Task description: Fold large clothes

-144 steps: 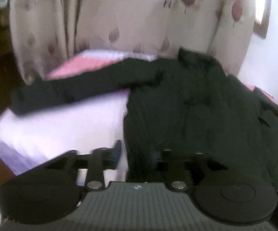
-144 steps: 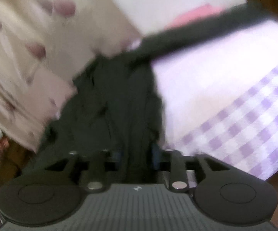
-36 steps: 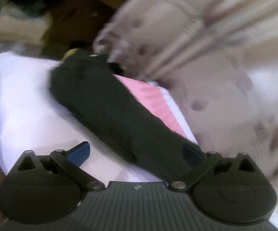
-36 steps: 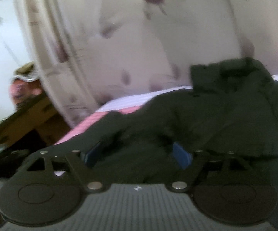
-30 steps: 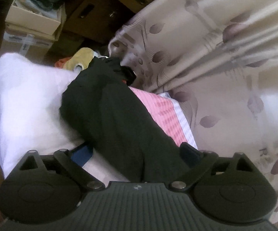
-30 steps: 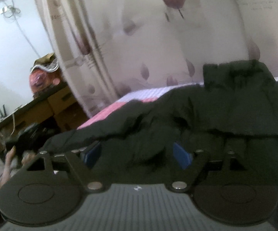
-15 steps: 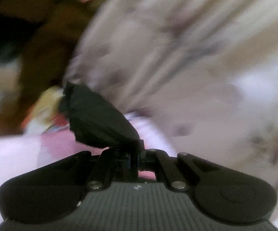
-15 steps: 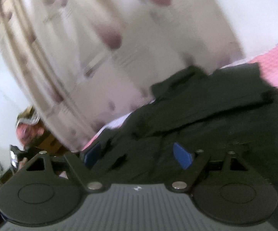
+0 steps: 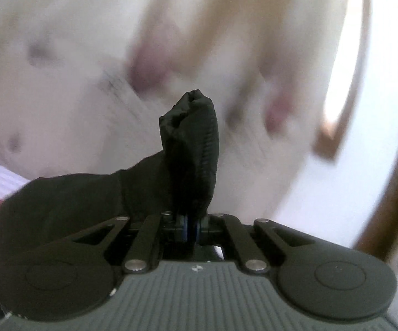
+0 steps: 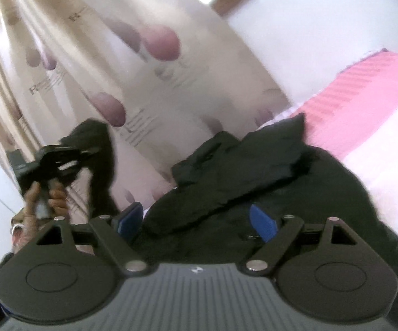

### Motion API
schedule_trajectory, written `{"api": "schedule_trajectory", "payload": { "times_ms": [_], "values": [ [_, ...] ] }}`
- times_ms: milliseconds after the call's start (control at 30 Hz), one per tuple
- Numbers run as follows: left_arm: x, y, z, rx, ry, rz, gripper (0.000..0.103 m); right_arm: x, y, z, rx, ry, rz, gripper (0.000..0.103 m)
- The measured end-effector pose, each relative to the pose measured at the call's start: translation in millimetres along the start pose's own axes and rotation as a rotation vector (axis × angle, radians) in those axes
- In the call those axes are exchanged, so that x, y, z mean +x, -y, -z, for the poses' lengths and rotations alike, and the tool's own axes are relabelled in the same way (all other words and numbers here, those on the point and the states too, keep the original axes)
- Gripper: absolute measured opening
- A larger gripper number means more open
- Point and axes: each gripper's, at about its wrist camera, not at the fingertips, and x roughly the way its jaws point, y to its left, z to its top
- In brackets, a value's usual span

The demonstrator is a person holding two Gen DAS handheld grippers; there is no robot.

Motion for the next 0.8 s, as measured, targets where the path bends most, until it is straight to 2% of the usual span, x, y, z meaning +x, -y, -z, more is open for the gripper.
{"api": "schedule_trajectory", "payload": {
  "times_ms": [167, 267, 300, 333, 367, 400, 467, 567, 633, 700, 800],
  "values": [
    [54, 33, 72, 0.120, -0.123, 0.021, 0.007, -6, 18, -4, 0.029, 0.007, 0.020, 0.086],
    [65, 36, 100, 0.187, -0.158, 0.035, 0.025, -7, 22, -7, 0.031, 0.009, 0.012, 0.086],
    [65, 37, 106, 0.210, -0.157, 0.044, 0.044, -7, 22, -9, 0.032, 0.008, 0.009, 0.086],
    [64, 38, 112, 0.225, -0.147, 0.046, 0.071, -6, 23, -11, 0.032, 0.008, 0.005, 0.086],
    [60, 38, 114, 0.238, -0.126, 0.042, 0.083, -5, 22, -13, 0.031, 0.010, 0.001, 0.088],
    [52, 38, 116, 0.248, -0.083, 0.034, 0.101, -3, 22, -15, 0.029, 0.009, -0.004, 0.092],
    [29, 36, 115, 0.264, -0.011, 0.048, 0.103, 4, 19, -23, 0.013, 0.002, -0.010, 0.094],
    [6, 19, 109, 0.225, -0.012, 0.068, 0.103, 21, 13, -39, 0.007, -0.005, -0.027, 0.097],
    [-8, -3, 107, 0.172, -0.002, 0.025, 0.103, 39, 8, -52, 0.009, -0.024, -0.045, 0.099],
    [-23, -31, 110, 0.126, 0.001, -0.057, 0.103, 63, 3, -65, -0.007, -0.051, -0.063, 0.100],
    [-38, -78, 112, 0.073, 0.001, -0.162, 0.103, 109, -4, -81, -0.048, -0.104, -0.024, 0.101]
  ]
}}
